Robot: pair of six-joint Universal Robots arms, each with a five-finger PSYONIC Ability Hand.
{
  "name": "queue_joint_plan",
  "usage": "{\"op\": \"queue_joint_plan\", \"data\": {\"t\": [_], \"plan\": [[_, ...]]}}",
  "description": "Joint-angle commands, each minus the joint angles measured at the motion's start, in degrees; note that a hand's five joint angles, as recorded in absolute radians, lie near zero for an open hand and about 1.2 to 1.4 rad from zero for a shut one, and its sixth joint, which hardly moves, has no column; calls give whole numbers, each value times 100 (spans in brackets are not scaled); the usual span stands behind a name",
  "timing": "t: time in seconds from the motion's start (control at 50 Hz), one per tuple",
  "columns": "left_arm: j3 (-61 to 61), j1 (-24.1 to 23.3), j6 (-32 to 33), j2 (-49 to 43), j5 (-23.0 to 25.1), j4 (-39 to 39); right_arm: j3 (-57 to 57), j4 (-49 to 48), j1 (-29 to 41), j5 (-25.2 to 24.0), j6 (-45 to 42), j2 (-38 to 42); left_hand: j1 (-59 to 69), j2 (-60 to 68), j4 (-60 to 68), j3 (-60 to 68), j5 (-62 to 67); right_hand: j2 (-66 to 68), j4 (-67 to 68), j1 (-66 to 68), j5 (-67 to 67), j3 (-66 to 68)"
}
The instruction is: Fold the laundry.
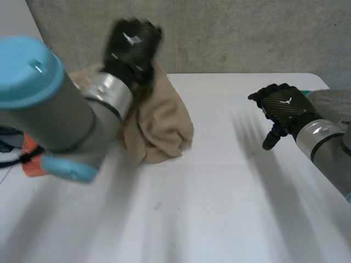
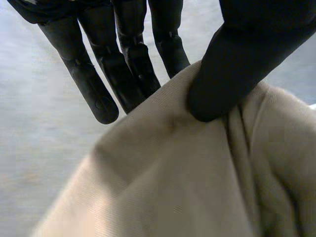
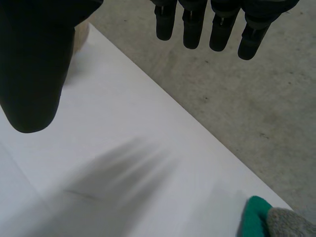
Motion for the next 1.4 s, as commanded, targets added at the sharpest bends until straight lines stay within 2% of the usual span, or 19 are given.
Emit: {"op": "queue_joint_plan", "data": {"t": [0.02, 0.1, 0.18, 0.2, 0.26, 0.3, 0.36, 0.44, 0.5, 0.62, 0.7, 0.76, 0.86, 0.98, 1.18, 1.26, 1.36, 1.38, 1.4], "plan": [[-1036, -870, -591, -133, 395, 163, -72, 21, -237, -26, 18, 32, 1175, 1149, 1128, 1184, 1556, -230, -245, -336, -283, -185], [-1661, -1205, -689, -46, 404, 32, -125, 21, -351, -26, 0, 49, 1175, 1149, 1128, 1184, 1556, -230, -245, -336, -283, -185], [-2057, -1267, -513, 323, 176, -39, -204, 30, -431, -79, 0, 111, -1976, -2002, -2023, -1967, -1595, -230, -245, -336, -283, -185], [-2153, -1223, -382, 524, 28, -56, -239, 48, -431, -114, 0, 146, -3634, -3660, -3681, -3625, -3253, -230, -245, -336, -283, -185], [-2277, -1039, 4, 963, -297, -39, -274, 118, -396, -184, -8, 199, -5060, -5086, -5106, -5051, -4679, -230, -245, -336, -283, -185], [-2295, -881, 181, 1158, -421, -21, -292, 197, -317, -281, -17, 234, -5265, -5291, -5311, -5256, -4884, -230, -245, -336, -283, -185], [-2207, -433, 348, 1431, -484, 14, -283, 285, -176, -404, -61, 252, -5333, -5359, -5380, -5324, -4952, -230, -245, -336, -283, -185], [-1917, 130, 279, 1484, -247, -100, -265, 382, -18, -579, -105, 252, -5165, -5191, -5212, -5157, -4784, -230, -245, -336, -283, -185], [-1716, 420, 121, 1388, -141, -756, -300, 530, 158, -895, -323, 234, -5064, -5090, -5111, -5055, -4683, -230, -245, -336, -283, -185], [-1732, 579, -327, 1291, -290, -2129, -555, 812, 343, -1616, -1290, 260, -4997, -5023, -5043, -4988, -4616, -230, -245, -336, -283, -185], [-2039, 649, -775, 1273, -685, -2421, -1116, 1067, 527, -1959, -2072, 584, -5013, -5039, -5060, -5005, -4632, -230, -245, -336, -283, -185], [-2347, 702, -1075, 1282, -1133, -2316, -1758, 1444, 790, -1890, -2302, 1006, -5114, -5140, -5160, -5105, -4733, -230, -245, -336, -283, -185], [-2804, 948, -1260, 1255, -1415, -2069, -2681, 1972, 1133, -1889, -2355, 1630, -5064, -5090, -5111, -5055, -4683, -230, -245, -336, -283, -185], [-3305, 1185, -1365, 1168, -968, -2087, -3647, 1955, 1537, -1854, -2636, 2491, -5013, -5039, -5060, -5005, -4632, -230, -245, -336, -283, -185], [-3314, 1159, -1804, 667, -379, -2087, -4686, 1894, 1881, -1503, -2786, 3687, -5013, -5040, -5060, -5005, -4632, -129, -144, -235, -183, -84], [-3069, 923, -1980, 334, -246, -2043, -5046, 1736, 1925, -1283, -2838, 4065, -5047, -5073, -5093, -5038, -4666, 793, 778, 687, 739, 838], [-2594, 641, -2174, -133, -316, -1972, -5205, 1340, 1925, -1221, -2716, 4251, -4813, -4839, -4860, -4804, -4432, 6002, 5987, 5896, 5948, 6047], [-2489, 588, -2174, -212, -351, -1955, -5196, 1288, 1925, -1221, -2681, 4242, -4478, -4505, -4525, -4470, -4097, 6763, 6748, 6657, 6709, 6808], [-2279, 483, -2200, -343, -439, -1920, -5179, 1200, 1916, -1187, -2585, 4198, -2876, -2902, -2923, -2868, -2495, 6770, 6755, 6664, 6717, 6815]]}}
